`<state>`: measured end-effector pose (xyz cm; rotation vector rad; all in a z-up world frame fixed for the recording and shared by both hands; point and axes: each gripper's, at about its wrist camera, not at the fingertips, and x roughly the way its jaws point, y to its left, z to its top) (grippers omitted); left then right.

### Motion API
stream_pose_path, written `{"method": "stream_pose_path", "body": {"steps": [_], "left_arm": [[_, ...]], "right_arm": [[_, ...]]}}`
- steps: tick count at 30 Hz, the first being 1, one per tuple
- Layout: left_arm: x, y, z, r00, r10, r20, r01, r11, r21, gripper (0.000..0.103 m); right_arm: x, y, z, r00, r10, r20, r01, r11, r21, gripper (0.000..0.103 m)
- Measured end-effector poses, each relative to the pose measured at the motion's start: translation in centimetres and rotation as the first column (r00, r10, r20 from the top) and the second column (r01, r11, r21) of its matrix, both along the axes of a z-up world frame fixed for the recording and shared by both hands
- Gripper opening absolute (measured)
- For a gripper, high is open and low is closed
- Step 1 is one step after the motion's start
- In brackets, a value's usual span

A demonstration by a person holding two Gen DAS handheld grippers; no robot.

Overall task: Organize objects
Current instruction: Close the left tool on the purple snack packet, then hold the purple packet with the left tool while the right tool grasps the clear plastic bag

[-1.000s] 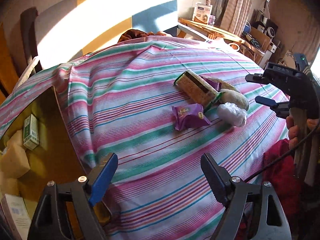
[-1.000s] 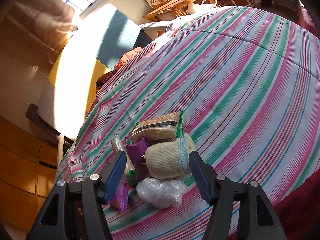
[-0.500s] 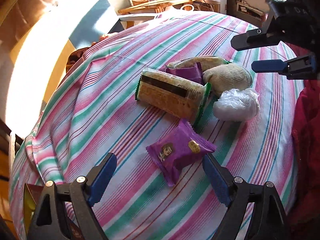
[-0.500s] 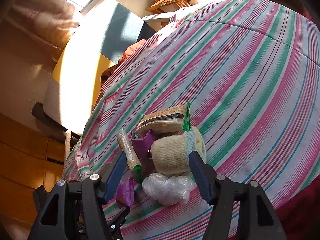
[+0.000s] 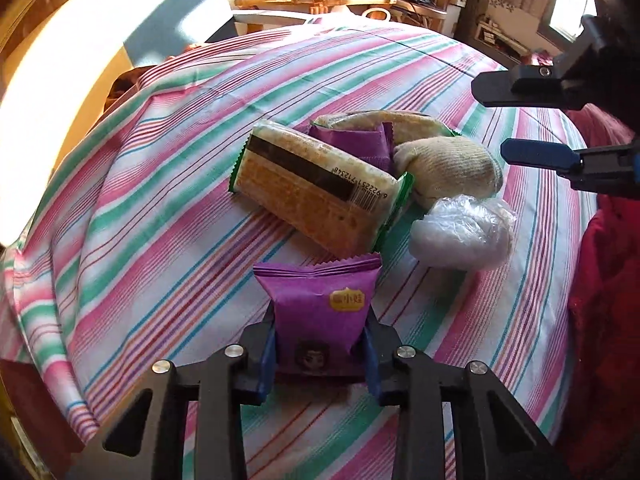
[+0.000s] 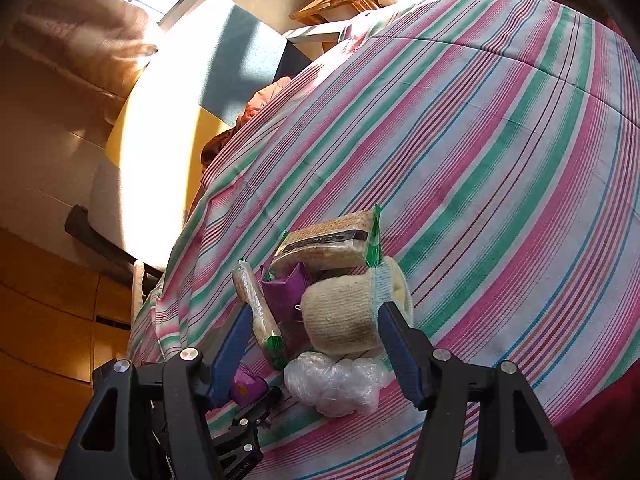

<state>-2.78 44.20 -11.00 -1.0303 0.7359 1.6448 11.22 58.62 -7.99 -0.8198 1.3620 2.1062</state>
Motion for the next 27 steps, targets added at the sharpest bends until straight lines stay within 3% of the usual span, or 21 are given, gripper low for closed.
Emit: {"method": "stream_pose_path", "body": {"steps": [14,25,27], "left_arm": [[5.2,-11.3,0.5,0.982,0.162,0.095,-0.171,0.982,0.084,0.035],[7.2,-13.8,0.3,0.981,0.17,0.092,-0.18,0.977,0.118,0.035],[7.2,-13.9,0.3,0.98,0.173,0.096,-0.184,0.976,0.12,0.035]], "right_arm": [[0.0,-0.4,0.6,1.0,0.009,-0.018,-0.008,1.0,0.026,0.066],[-2.3,-1.5,-0.8,0.983,0.101,0.151,-0.108,0.994,0.036,0.067],[-2.6,-1.9,-0.9,0.982,0.136,0.133,-0.14,0.99,0.02,0.067]]}}
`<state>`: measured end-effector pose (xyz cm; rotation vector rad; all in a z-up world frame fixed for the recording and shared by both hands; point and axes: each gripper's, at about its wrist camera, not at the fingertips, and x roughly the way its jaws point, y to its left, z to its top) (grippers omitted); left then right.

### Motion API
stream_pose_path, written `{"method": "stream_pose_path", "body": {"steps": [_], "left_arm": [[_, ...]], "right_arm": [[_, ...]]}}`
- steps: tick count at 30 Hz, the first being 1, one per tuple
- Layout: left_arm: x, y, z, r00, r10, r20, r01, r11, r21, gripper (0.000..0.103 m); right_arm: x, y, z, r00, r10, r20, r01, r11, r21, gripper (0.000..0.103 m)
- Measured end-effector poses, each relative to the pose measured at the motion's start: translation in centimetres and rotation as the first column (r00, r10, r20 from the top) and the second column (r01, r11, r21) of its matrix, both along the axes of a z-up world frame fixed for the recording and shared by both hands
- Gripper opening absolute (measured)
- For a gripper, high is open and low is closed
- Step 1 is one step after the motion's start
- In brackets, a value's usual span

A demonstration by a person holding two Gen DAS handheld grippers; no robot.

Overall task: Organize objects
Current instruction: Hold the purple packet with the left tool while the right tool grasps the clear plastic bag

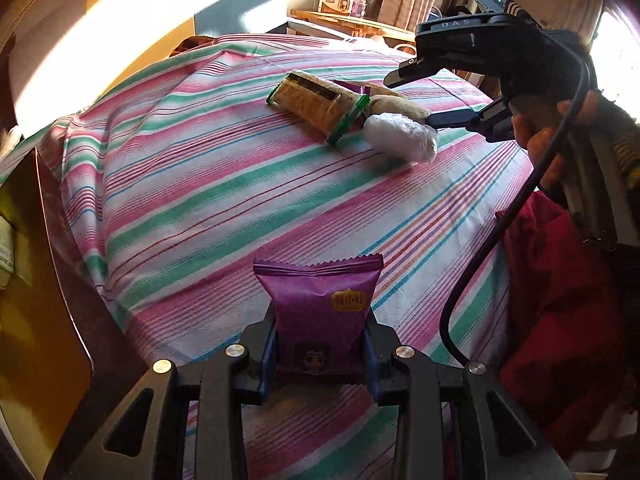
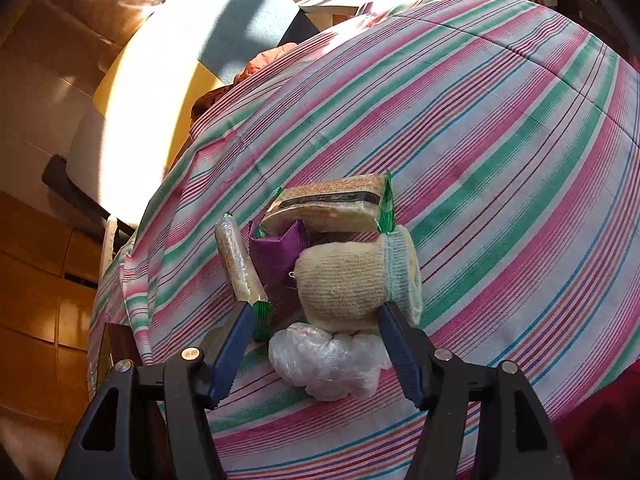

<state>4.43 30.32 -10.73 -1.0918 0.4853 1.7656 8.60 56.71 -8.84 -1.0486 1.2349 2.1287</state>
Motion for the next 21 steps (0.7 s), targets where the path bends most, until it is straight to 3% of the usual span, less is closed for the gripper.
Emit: {"method": "stream_pose_path", "body": {"steps": [3,7,21], "left_arm": [[-0.1,-0.2,0.0,1.0,0.004,0.009,-0.004,1.0,0.005,0.035],[0.0,-0.3,0.0,1.0,0.01,0.012,-0.011,1.0,0.01,0.035],[0.0,-0.4,0.0,1.0,0.014,0.015,-0.014,1.0,0.014,0.035]], "right_arm": [[-0.3,-0.4,-0.5,0.996,0.045,-0.073,-0.051,0.994,-0.092,0.06],[-0.3,-0.7,0.5,0.993,0.052,-0.106,-0.058,0.997,-0.056,0.06],[-2.4,-2.6,0.0,0.985,0.144,0.092,-0.15,0.987,0.056,0.056]]}}
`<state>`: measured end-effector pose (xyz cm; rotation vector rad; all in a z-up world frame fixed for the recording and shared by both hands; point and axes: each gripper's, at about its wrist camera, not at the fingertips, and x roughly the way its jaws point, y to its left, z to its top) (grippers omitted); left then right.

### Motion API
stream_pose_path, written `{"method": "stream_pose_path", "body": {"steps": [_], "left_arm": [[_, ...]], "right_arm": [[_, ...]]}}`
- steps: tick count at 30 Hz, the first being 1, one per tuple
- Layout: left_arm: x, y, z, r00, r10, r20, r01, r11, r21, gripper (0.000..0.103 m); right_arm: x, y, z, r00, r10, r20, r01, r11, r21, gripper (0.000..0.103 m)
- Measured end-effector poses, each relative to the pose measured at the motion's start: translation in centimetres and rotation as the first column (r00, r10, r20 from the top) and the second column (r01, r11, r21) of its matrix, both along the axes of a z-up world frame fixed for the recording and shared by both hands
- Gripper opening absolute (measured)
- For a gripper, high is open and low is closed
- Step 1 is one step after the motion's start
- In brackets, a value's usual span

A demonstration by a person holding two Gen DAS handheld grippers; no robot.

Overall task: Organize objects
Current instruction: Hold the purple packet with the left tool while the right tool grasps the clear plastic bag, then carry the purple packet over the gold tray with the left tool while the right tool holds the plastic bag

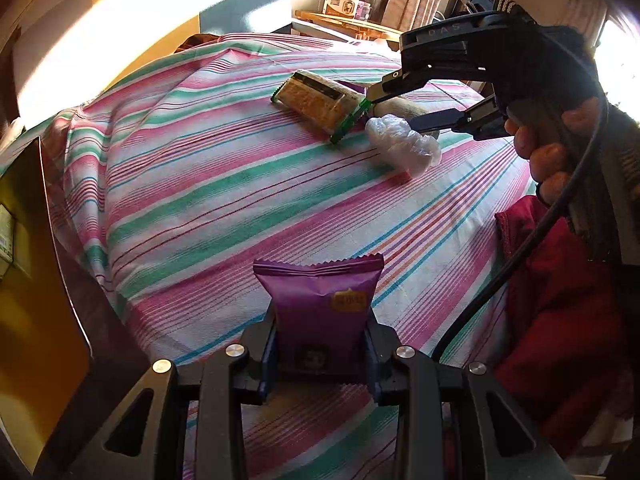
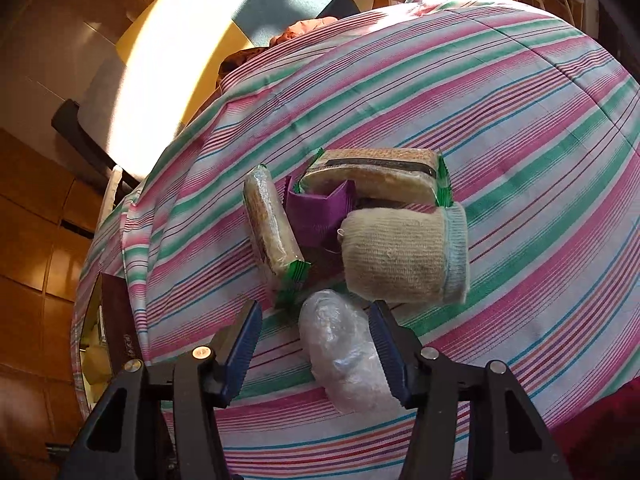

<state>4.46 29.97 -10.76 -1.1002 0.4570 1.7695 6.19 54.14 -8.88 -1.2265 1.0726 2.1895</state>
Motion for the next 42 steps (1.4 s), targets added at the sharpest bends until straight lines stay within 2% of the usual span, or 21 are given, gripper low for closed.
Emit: {"method": "stream_pose_path", "body": {"steps": [5,9,12,20,28,32,36,39,42], "left_arm": [[-0.1,0.1,-0.1,1.0,0.0,-0.002,0.0,1.0,0.0,0.035],[-0.1,0.1,-0.1,1.0,0.0,-0.002,0.0,1.0,0.001,0.035],[-0.1,0.1,-0.1,1.0,0.0,-0.002,0.0,1.0,0.001,0.035],[0.0,0.1,0.1,1.0,0.002,-0.016,-0.002,1.0,-0.002,0.035],[0.2,-1.9,3.1,1.0,0.031,-0.002,-0.031,0.998,0.062,0.035],[-0.9,-4.0,5.3,0.996,0.086,0.009,-0.086,0.991,0.104,0.035],[-3.1,-7.1,7.0,0.981,0.192,0.018,-0.193,0.973,0.123,0.035],[-5.4,-10.0,7.7,0.955,0.297,0.016,-0.296,0.948,0.114,0.035],[-8.0,-12.8,7.6,0.916,0.401,0.011,-0.4,0.912,0.086,0.035]], "right_arm": [[-0.8,-0.9,-0.7,0.995,0.039,0.097,-0.044,0.997,0.057,0.056],[-1.2,-1.0,-2.0,0.982,0.051,0.183,-0.062,0.997,0.055,0.041],[-1.4,-1.3,-2.3,0.977,0.062,0.205,-0.08,0.994,0.08,0.037],[-1.7,-1.6,-2.8,0.968,0.088,0.233,-0.116,0.988,0.107,0.037],[-2.1,-2.2,-3.0,0.958,0.11,0.264,-0.154,0.977,0.15,0.037],[-2.4,-2.5,-3.0,0.952,0.123,0.281,-0.177,0.968,0.177,0.037],[-2.4,-2.5,-3.0,0.95,0.129,0.286,-0.187,0.964,0.187,0.037],[-2.5,-2.5,-2.9,0.948,0.132,0.29,-0.194,0.961,0.196,0.037],[-2.5,-2.5,-2.9,0.946,0.135,0.294,-0.2,0.959,0.202,0.037]]}}
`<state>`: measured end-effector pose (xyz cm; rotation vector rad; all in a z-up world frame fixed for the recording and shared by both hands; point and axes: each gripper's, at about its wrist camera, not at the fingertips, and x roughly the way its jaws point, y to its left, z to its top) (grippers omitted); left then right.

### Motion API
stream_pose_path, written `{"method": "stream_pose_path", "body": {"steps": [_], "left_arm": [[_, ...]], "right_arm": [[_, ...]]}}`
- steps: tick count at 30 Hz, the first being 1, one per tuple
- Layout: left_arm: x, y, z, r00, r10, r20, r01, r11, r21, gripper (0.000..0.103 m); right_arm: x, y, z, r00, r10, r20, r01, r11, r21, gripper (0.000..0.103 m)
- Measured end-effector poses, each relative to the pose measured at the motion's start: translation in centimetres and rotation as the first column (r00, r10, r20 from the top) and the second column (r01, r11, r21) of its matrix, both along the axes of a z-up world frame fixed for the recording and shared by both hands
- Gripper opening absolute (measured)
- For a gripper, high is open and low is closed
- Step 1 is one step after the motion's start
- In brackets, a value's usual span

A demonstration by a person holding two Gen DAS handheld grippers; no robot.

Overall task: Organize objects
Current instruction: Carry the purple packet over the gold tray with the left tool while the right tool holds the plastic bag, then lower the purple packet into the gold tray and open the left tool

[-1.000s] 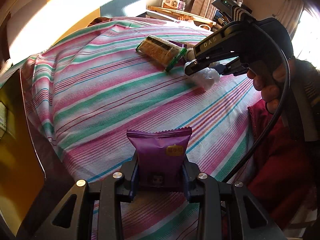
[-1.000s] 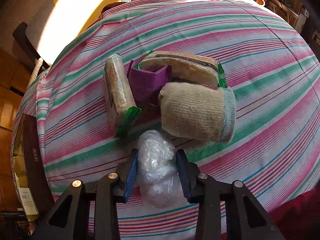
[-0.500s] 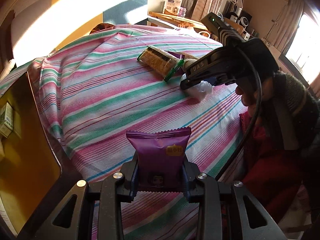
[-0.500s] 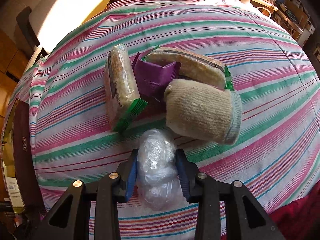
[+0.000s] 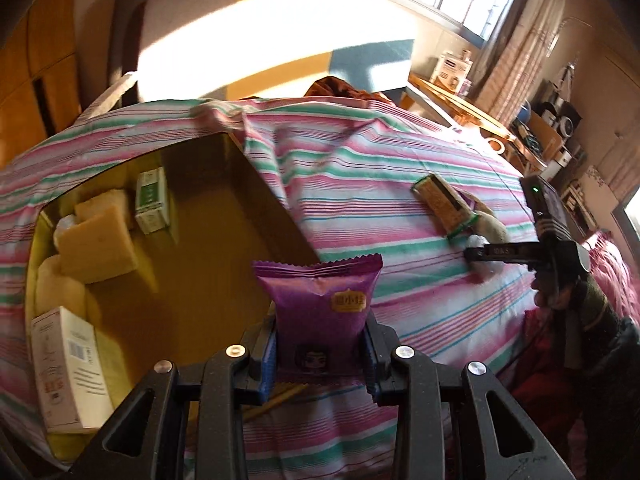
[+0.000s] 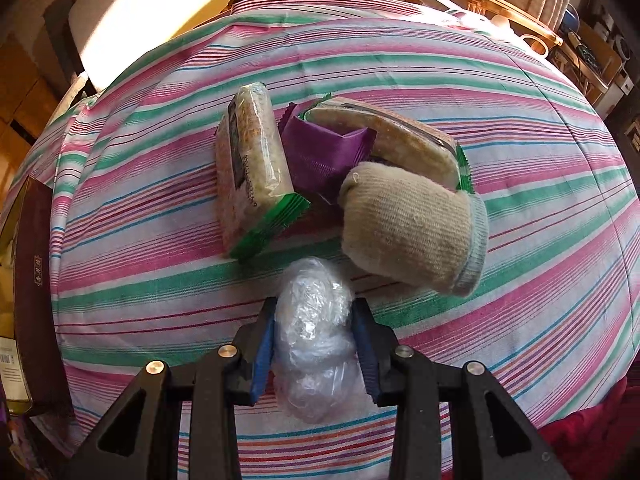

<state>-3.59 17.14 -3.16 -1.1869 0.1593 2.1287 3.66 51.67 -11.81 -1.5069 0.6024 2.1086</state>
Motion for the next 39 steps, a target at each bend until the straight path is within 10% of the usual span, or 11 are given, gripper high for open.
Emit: {"method": "stream_pose_path", "body": {"steps": [14,39], "left_arm": [[-9.5,-8.5,-5.1,0.942,0.312,0.122,-0.296,0.946,-0.132,0.035],[-8.3,-8.3,-2.9,0.927,0.348,-0.14,-0.371,0.907,-0.201,0.055]], "right_arm": [[-0.1,0.4,0.1,1.0,0.01,0.003,-0.01,1.0,0.008,0.037],[-0.5,0.2,0.4,1.0,0.022,0.01,-0.022,0.999,0.025,0.037]]}}
